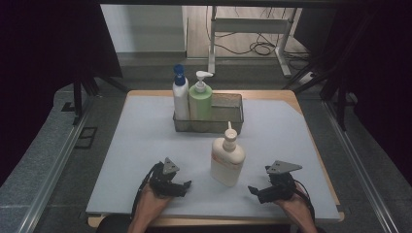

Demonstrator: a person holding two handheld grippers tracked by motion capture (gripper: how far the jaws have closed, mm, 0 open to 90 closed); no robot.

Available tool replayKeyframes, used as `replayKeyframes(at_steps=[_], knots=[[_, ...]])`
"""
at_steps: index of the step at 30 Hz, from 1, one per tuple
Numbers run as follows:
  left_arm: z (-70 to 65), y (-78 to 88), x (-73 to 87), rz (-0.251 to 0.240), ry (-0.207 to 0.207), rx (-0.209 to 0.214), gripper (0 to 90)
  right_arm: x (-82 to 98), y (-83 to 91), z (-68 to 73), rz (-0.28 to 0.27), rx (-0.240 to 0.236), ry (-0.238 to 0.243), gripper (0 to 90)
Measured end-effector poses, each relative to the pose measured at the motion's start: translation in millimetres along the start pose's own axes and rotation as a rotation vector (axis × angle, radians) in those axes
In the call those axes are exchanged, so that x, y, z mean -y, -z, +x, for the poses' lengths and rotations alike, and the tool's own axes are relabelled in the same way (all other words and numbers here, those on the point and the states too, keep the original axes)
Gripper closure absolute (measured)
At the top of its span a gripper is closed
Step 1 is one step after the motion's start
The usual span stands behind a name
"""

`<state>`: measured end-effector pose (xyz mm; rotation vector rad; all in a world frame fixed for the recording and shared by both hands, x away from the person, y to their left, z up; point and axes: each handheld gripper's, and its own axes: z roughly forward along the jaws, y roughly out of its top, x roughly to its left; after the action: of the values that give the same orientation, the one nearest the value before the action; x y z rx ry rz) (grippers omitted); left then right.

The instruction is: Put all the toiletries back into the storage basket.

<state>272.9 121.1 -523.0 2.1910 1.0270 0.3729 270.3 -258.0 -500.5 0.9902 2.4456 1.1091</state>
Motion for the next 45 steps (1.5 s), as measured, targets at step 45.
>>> replayKeyframes(at_steps=[45], knots=[[-0.5, -0.2, 1.2, -0.007, 0.002, -0.005, 12.5, -65.8, -0.6, 32.5, -0.06, -0.121, 0.02, 6.4]])
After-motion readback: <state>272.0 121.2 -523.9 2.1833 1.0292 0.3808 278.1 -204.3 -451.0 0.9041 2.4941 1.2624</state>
